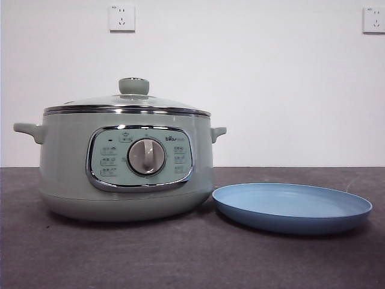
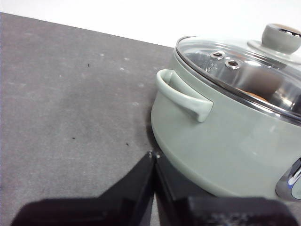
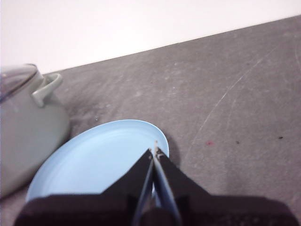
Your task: Take the potato out from the steamer,put the potato on the plate,close the lid
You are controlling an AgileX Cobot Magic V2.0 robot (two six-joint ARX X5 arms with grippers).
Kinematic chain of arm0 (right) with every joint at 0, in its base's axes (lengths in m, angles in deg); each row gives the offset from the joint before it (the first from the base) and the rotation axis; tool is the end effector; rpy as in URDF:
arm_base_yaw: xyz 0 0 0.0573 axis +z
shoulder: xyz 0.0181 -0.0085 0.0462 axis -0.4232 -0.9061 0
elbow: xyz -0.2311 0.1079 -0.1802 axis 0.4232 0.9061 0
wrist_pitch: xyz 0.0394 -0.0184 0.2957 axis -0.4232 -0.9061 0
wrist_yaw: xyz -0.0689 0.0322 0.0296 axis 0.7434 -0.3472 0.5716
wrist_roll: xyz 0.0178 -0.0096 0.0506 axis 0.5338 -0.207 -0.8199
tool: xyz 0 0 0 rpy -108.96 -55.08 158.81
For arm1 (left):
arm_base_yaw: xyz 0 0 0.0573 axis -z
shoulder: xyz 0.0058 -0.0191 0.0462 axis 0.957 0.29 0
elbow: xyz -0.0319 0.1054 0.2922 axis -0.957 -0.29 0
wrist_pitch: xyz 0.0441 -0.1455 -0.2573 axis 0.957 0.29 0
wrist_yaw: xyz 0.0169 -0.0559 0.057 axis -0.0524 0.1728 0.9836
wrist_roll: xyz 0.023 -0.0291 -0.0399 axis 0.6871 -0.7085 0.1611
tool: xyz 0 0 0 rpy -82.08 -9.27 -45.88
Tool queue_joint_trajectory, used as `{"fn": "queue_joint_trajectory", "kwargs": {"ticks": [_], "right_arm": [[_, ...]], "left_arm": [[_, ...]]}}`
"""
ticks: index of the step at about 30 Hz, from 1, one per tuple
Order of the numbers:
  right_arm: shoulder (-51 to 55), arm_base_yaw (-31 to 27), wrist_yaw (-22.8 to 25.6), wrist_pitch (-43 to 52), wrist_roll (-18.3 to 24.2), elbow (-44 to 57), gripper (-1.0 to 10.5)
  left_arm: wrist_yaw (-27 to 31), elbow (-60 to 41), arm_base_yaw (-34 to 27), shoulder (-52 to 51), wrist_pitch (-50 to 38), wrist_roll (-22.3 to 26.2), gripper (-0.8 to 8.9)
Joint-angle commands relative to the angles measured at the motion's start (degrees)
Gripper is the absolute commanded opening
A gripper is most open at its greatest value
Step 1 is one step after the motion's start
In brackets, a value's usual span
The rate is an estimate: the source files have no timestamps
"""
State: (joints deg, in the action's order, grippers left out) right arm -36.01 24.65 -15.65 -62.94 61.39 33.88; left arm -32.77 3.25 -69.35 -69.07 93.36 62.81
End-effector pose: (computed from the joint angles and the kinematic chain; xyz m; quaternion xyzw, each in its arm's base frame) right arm 0.0964 0.0063 0.1551 0.1188 0.0812 0.1051 0.9840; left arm 0.0945 -0.0093 0.1538 -0.1271 0.1026 -0.0716 0.9840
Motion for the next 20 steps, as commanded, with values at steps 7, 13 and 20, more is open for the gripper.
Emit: {"fn": "queue_joint_trajectory", "kwargs": {"ticks": [7,13,20], "right_arm": [[-0.4,0.1,-0.4,2.5,-17.3,-1.6,-0.1],[-3.5,0.1,-1.6,2.5,-16.8,-9.4,-0.1],[-15.3,0.1,-1.7,1.3,-8.2,-24.9,-0.1]], "left_arm": [[-8.6,1.6,-0.1,-0.1,0.5,-11.3,-0.08],[-11.0,10.0,-0.1,1.1,6.7,-11.2,-0.07],[-10.7,22.1,0.0,6.8,7.4,-10.6,-0.07]]}}
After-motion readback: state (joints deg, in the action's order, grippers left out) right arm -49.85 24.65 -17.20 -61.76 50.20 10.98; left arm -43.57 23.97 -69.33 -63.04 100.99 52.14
